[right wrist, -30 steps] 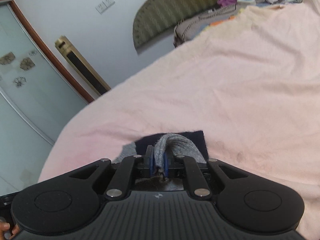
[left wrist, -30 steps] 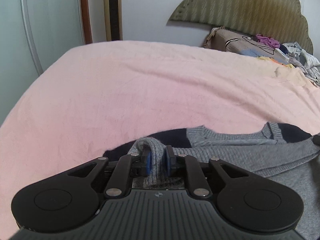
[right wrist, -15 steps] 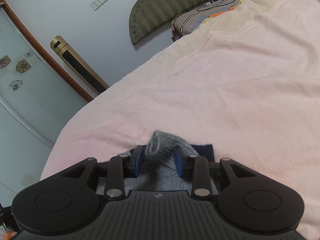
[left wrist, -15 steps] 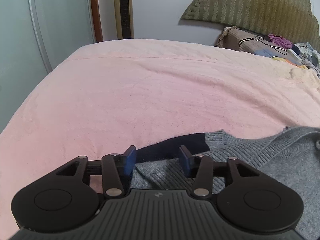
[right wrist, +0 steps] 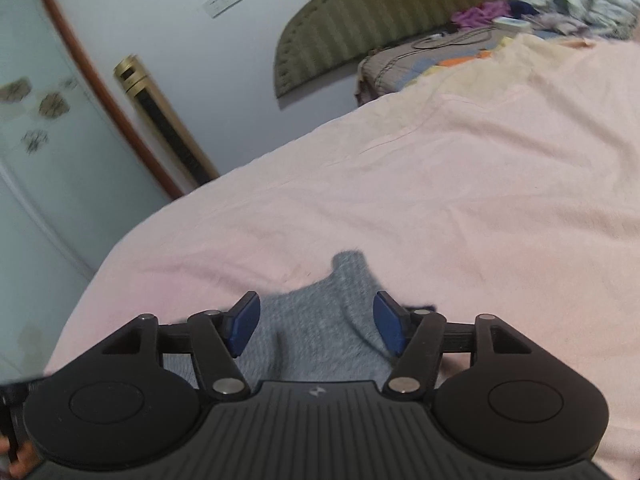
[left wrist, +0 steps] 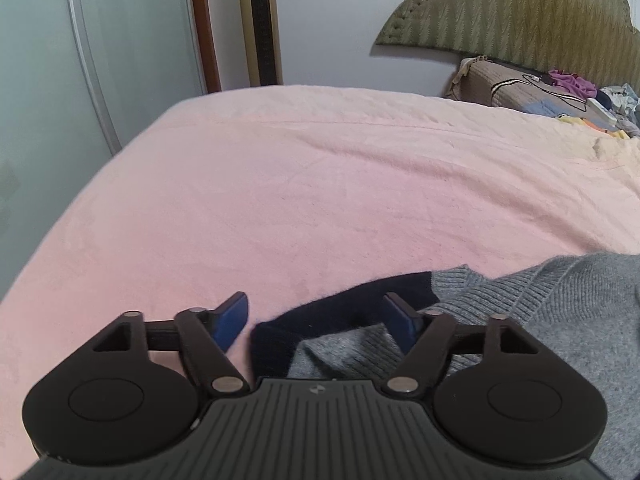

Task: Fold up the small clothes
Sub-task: 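Press the folded sweater flat with both open tools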

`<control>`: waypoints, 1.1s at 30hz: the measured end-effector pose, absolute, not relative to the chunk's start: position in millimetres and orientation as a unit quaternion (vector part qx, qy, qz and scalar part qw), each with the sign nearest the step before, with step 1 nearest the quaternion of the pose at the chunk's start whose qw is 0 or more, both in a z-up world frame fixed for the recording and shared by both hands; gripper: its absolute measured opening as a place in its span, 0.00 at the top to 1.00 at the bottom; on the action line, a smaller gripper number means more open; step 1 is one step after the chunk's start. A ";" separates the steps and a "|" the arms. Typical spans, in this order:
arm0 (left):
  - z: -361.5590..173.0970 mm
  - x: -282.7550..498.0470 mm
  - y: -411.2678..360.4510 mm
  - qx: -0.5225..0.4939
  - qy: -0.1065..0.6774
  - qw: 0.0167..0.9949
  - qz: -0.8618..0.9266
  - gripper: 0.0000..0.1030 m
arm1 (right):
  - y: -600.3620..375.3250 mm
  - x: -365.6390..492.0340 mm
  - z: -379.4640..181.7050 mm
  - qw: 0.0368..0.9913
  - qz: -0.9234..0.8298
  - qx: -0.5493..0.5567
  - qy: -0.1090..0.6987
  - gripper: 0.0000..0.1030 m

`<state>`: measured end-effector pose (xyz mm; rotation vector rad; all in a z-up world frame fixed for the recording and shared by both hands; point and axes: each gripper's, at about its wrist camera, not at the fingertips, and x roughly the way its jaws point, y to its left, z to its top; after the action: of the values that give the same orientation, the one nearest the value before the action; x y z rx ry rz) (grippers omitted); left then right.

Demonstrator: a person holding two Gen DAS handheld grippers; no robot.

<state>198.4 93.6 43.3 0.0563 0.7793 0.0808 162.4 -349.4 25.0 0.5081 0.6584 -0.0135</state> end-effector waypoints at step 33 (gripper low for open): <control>45.6 180.8 111.8 0.100 0.356 0.928 0.039 0.03 | -308.4 140.8 28.1 0.931 0.014 0.136 0.340 0.28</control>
<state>180.8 111.8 45.6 0.2047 0.7298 0.0800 140.8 -308.4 28.1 0.2789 0.6953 0.0285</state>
